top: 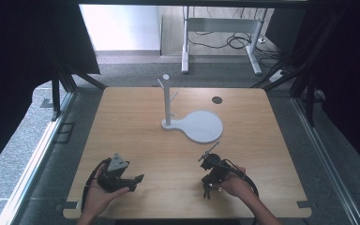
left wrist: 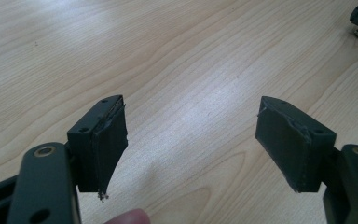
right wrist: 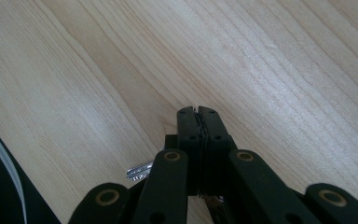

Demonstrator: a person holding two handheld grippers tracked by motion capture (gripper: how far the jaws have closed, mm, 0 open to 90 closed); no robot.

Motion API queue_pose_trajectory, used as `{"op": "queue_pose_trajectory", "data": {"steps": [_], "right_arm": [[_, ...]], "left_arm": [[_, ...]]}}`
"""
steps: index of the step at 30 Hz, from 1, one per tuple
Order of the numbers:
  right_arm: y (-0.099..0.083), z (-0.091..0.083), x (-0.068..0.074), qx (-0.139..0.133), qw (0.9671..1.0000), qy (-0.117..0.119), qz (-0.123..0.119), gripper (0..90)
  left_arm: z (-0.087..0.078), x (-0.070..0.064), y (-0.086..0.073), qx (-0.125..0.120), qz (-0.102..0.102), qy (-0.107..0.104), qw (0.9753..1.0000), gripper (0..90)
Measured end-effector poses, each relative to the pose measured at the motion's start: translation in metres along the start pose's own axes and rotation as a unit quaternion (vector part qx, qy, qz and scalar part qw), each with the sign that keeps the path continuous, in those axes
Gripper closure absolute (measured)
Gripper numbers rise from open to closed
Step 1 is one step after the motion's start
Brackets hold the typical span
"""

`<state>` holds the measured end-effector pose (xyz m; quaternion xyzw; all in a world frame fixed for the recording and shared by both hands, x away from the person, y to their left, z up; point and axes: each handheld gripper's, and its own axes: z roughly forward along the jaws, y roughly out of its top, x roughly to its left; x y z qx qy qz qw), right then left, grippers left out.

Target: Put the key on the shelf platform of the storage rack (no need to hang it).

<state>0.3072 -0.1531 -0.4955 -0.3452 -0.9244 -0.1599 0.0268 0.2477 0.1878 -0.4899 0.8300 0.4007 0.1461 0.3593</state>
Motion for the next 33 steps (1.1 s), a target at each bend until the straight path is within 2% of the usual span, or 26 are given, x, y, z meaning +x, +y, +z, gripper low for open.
{"op": "queue_pose_trajectory", "data": {"steps": [11, 17, 21, 23, 26, 33], "right_arm": [[0.0, -0.011, 0.002, 0.002, 0.9999, -0.002, -0.012, 89.2], [0.002, -0.027, 0.005, -0.002, 0.9998, -0.005, -0.019, 89.3], [0.004, -0.038, 0.005, -0.008, 0.9996, -0.013, -0.024, 89.3], [0.006, -0.049, 0.007, -0.016, 0.9992, -0.025, -0.028, 89.3], [0.007, -0.055, 0.008, -0.02, 0.9989, -0.027, -0.032, 89.3], [0.01, -0.071, 0.0, -0.038, 0.9986, -0.028, -0.025, 89.3]], "left_arm": [[0.001, 0.0, 0.0, 0.001, 0.0, -0.001, 1.0, 25.1], [0.0, 0.001, 0.0, 0.0, 0.002, 0.0, 1.0, 25.1], [0.0, 0.0, 0.0, 0.0, 0.0, 0.0, 1.0, 25.1], [0.0, 0.001, 0.0, 0.001, 0.001, -0.001, 1.0, 25.1], [0.0, 0.0, 0.0, 0.001, -0.001, 0.0, 1.0, 25.1], [0.0, 0.001, 0.0, 0.001, -0.001, 0.0, 1.0, 25.1]]}}
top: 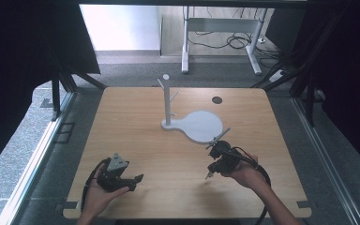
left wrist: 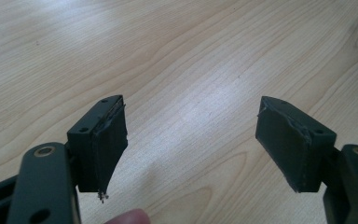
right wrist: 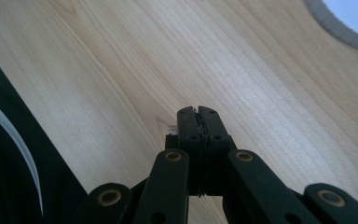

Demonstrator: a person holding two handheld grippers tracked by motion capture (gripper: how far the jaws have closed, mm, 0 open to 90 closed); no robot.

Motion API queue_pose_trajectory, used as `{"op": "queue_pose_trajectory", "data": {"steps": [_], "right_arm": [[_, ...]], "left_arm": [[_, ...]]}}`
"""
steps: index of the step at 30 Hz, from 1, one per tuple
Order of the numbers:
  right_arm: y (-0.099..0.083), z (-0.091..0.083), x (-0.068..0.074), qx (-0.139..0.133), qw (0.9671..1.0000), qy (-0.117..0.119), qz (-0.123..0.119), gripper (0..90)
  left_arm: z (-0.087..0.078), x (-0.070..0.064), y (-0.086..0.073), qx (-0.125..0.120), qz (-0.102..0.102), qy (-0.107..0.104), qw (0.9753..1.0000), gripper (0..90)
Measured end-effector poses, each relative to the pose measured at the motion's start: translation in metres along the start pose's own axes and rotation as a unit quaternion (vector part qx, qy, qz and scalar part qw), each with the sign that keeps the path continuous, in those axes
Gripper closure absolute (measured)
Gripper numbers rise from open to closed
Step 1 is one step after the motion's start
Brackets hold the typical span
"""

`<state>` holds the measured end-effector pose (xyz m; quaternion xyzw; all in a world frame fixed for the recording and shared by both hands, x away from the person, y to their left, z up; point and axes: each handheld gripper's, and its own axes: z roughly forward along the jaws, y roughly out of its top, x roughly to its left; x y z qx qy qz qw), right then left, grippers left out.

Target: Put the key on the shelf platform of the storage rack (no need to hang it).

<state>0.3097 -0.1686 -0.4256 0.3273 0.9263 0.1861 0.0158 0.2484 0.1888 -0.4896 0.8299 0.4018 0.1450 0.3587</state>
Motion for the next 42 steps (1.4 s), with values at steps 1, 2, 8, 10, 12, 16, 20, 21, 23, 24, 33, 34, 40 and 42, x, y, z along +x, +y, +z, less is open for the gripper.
{"op": "queue_pose_trajectory", "data": {"steps": [1, 2, 8, 10, 12, 16, 20, 21, 23, 24, 33, 34, 40, 42], "right_arm": [[0.0, 0.0, 0.0, 0.0, 1.0, 0.0, 0.0, 89.3], [0.0, -0.002, -0.002, -0.003, 1.0, -0.001, 0.002, 89.3], [0.002, -0.008, -0.004, -0.009, 0.9999, -0.004, 0.001, 89.4], [0.003, -0.01, -0.004, -0.011, 0.9999, -0.006, -0.001, 89.4], [0.003, -0.01, -0.004, -0.012, 0.9999, -0.006, 0.0, 89.3], [0.006, -0.015, -0.005, -0.015, 0.9999, -0.006, 0.001, 89.3], [0.009, -0.019, -0.009, -0.017, 0.9998, -0.009, 0.004, 89.3], [0.01, -0.02, -0.01, -0.019, 0.9998, -0.009, 0.004, 89.4], [0.012, -0.021, -0.013, -0.023, 0.9997, -0.007, 0.006, 89.3], [0.013, -0.022, -0.014, -0.023, 0.9997, -0.008, 0.006, 89.4], [0.021, -0.022, -0.026, -0.019, 0.9996, -0.013, 0.014, 89.4], [0.021, -0.022, -0.027, -0.019, 0.9996, -0.015, 0.015, 89.4], [0.027, -0.021, -0.036, -0.017, 0.9994, -0.017, 0.023, 89.4], [0.028, -0.021, -0.038, -0.016, 0.9995, -0.017, 0.023, 89.4]], "left_arm": [[0.0, 0.0, 0.0, 0.0, 0.001, 0.0, 1.0, 25.1], [0.001, 0.001, 0.0, 0.001, 0.0, 0.0, 1.0, 25.1], [0.001, 0.0, 0.0, 0.001, 0.0, 0.0, 1.0, 25.1], [0.001, 0.001, 0.0, 0.001, 0.0, -0.001, 1.0, 25.1], [0.001, 0.001, 0.0, 0.001, 0.0, 0.0, 1.0, 25.1], [0.001, 0.001, 0.0, 0.0, 0.0, 0.0, 1.0, 25.1], [0.001, 0.001, -0.001, 0.001, 0.0, 0.0, 1.0, 25.1], [0.001, 0.001, -0.001, 0.001, 0.0, 0.0, 1.0, 25.1], [0.001, 0.001, -0.001, 0.001, 0.0, 0.0, 1.0, 25.1], [0.001, 0.001, -0.001, 0.002, 0.001, 0.001, 1.0, 25.1], [0.001, 0.002, -0.001, 0.002, 0.0, 0.0, 1.0, 25.1], [0.001, 0.002, -0.001, 0.002, 0.001, 0.001, 1.0, 25.1], [0.001, 0.003, -0.001, 0.002, -0.001, 0.0, 1.0, 25.1], [0.001, 0.003, -0.001, 0.002, -0.001, 0.0, 1.0, 25.1]]}}
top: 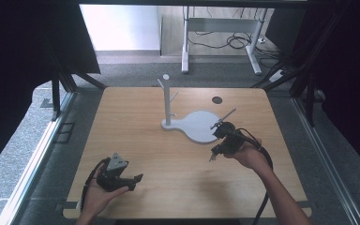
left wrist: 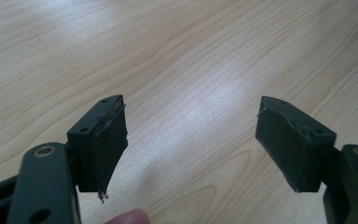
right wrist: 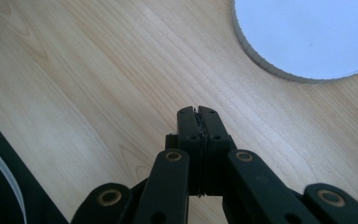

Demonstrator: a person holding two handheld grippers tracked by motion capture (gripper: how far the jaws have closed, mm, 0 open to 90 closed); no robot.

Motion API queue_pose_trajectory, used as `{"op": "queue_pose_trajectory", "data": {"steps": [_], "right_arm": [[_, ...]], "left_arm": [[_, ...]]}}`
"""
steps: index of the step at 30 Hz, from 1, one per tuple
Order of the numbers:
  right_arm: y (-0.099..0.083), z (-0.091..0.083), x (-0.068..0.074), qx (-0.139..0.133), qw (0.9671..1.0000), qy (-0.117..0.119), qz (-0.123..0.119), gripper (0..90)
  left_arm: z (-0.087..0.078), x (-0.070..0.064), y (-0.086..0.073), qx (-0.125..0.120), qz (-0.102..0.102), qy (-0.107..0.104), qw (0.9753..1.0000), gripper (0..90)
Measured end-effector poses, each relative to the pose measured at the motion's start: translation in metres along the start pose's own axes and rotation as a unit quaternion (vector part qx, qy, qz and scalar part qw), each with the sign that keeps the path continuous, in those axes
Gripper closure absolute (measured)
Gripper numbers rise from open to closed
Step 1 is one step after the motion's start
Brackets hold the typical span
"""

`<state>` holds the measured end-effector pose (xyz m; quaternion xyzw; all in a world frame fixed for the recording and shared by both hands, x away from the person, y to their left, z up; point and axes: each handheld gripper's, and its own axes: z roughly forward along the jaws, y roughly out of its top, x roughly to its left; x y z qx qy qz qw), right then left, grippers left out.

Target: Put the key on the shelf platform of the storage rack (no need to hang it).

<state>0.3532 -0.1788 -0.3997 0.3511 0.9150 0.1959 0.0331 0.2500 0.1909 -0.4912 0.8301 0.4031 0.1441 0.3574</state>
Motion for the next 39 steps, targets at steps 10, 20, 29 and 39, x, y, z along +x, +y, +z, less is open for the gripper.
{"op": "queue_pose_trajectory", "data": {"steps": [10, 20, 29, 39], "right_arm": [[0.011, 0.002, -0.01, 0.005, 0.9999, 0.001, 0.012, 89.4], [0.025, 0.005, -0.018, 0.006, 0.9998, -0.001, 0.017, 89.4], [0.04, 0.006, -0.024, 0.003, 0.9997, -0.002, 0.026, 89.4], [0.054, 0.009, -0.034, 0.001, 0.9993, -0.003, 0.038, 89.4]], "left_arm": [[0.001, 0.0, 0.0, 0.001, -0.001, 0.0, 1.0, 25.1], [0.0, 0.001, 0.0, 0.0, -0.002, 0.0, 1.0, 25.1], [-0.001, 0.002, 0.0, -0.002, -0.003, 0.001, 1.0, 25.1], [-0.003, 0.003, 0.0, -0.004, -0.004, 0.001, 1.0, 25.1]]}}
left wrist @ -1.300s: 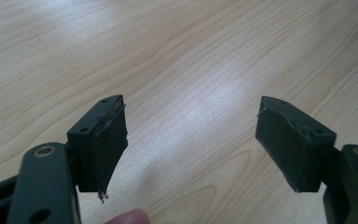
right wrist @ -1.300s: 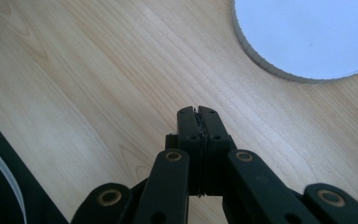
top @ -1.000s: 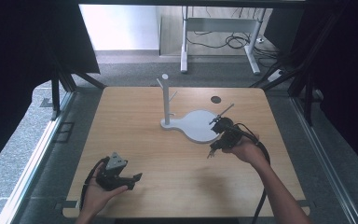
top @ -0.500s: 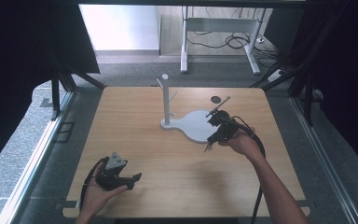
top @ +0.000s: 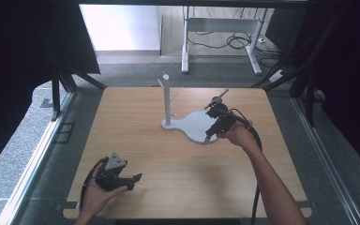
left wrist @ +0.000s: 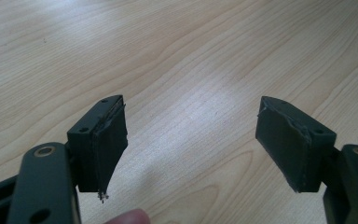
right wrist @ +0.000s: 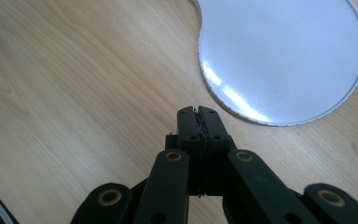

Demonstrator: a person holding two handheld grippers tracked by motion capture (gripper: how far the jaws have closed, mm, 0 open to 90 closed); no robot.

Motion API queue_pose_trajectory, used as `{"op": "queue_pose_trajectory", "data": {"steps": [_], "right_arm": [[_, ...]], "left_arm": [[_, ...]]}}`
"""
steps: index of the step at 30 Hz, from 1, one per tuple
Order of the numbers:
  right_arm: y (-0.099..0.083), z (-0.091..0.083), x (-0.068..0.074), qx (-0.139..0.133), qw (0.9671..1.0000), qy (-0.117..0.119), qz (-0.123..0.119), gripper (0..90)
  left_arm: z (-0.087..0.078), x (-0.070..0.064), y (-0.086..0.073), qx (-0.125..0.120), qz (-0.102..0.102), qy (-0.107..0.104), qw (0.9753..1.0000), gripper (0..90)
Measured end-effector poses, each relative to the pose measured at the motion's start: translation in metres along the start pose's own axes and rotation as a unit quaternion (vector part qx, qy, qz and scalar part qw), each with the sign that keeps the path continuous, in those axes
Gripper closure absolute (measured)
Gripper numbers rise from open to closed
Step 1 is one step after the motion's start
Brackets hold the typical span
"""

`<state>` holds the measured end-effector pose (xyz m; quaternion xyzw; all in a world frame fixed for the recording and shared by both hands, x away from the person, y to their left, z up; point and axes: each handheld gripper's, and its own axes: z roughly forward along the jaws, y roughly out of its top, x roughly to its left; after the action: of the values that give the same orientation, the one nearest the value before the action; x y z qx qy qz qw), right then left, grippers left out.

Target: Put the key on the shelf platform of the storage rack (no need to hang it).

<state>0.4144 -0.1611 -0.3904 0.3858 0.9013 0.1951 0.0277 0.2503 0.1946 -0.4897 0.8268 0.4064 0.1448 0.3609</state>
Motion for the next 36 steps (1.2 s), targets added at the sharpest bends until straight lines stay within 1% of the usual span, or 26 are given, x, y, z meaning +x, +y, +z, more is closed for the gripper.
{"op": "queue_pose_trajectory", "data": {"steps": [5, 9, 14, 17, 19, 28, 32, 36], "right_arm": [[0.007, 0.006, -0.007, -0.003, 1.0, 0.002, 0.008, 89.4], [0.01, 0.009, -0.01, -0.001, 1.0, 0.0, 0.01, 89.4], [0.017, 0.017, -0.013, 0.015, 0.9997, -0.013, 0.014, 89.4], [0.022, 0.023, -0.016, 0.018, 0.9996, -0.014, 0.017, 89.4], [0.023, 0.024, -0.016, 0.018, 0.9995, -0.015, 0.02, 89.4], [0.033, 0.038, -0.027, 0.021, 0.9992, -0.019, 0.029, 89.4], [0.036, 0.042, -0.03, 0.023, 0.9988, -0.025, 0.035, 89.4], [0.039, 0.043, -0.032, 0.021, 0.9988, -0.024, 0.039, 89.4]], "left_arm": [[0.0, 0.0, 0.0, 0.0, 0.001, -0.001, 1.0, 25.1], [0.0, 0.0, 0.0, 0.0, -0.001, 0.0, 1.0, 25.1], [0.0, 0.0, 0.0, 0.002, 0.003, 0.001, 1.0, 25.1], [0.0, 0.0, 0.0, 0.001, 0.002, 0.002, 1.0, 25.1], [0.0, 0.0, 0.0, 0.0, 0.002, 0.001, 1.0, 25.1], [0.0, 0.001, 0.0, -0.002, 0.0, -0.001, 1.0, 25.1], [0.0, 0.001, 0.0, 0.0, 0.0, 0.0, 1.0, 25.1], [0.0, 0.001, 0.0, -0.001, 0.0, -0.001, 1.0, 25.1]]}}
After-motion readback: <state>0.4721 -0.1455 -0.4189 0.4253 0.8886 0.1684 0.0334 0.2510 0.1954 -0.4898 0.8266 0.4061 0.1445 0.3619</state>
